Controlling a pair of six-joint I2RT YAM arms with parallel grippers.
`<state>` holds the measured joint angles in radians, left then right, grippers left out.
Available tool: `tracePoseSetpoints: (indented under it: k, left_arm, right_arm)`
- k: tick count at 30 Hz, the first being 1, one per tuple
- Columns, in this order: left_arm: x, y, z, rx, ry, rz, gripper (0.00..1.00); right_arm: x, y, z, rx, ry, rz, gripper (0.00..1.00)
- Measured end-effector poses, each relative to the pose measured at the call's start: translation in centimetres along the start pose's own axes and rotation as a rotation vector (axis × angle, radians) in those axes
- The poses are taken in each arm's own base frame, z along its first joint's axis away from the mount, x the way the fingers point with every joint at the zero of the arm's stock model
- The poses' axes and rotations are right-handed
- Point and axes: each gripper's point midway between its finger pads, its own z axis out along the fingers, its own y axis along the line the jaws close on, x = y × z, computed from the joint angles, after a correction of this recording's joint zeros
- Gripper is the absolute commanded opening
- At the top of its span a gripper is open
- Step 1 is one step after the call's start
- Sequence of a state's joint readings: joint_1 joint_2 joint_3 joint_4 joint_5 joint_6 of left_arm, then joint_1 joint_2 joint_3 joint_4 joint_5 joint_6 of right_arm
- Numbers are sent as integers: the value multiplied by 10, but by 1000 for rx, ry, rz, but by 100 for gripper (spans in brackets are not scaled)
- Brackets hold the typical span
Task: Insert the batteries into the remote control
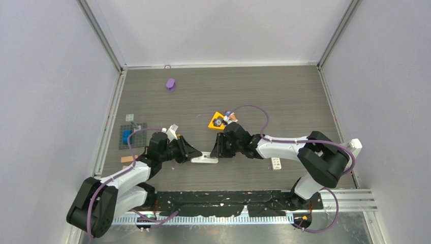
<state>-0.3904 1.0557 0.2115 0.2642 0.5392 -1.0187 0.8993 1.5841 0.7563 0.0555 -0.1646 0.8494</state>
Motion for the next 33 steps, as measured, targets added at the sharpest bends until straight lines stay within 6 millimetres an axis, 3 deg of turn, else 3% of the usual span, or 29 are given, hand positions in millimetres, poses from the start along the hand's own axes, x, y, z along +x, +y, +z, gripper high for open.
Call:
tracePoseSetpoints:
  k: [9, 33]
  left_arm:
    - [-3, 3, 3, -21, 0, -74, 0]
    - [-21, 12, 7, -51, -79, -68, 0]
  right_arm:
    - [0, 3, 2, -37, 10, 36, 43]
    - [-15, 9, 3, -430, -106, 341, 44]
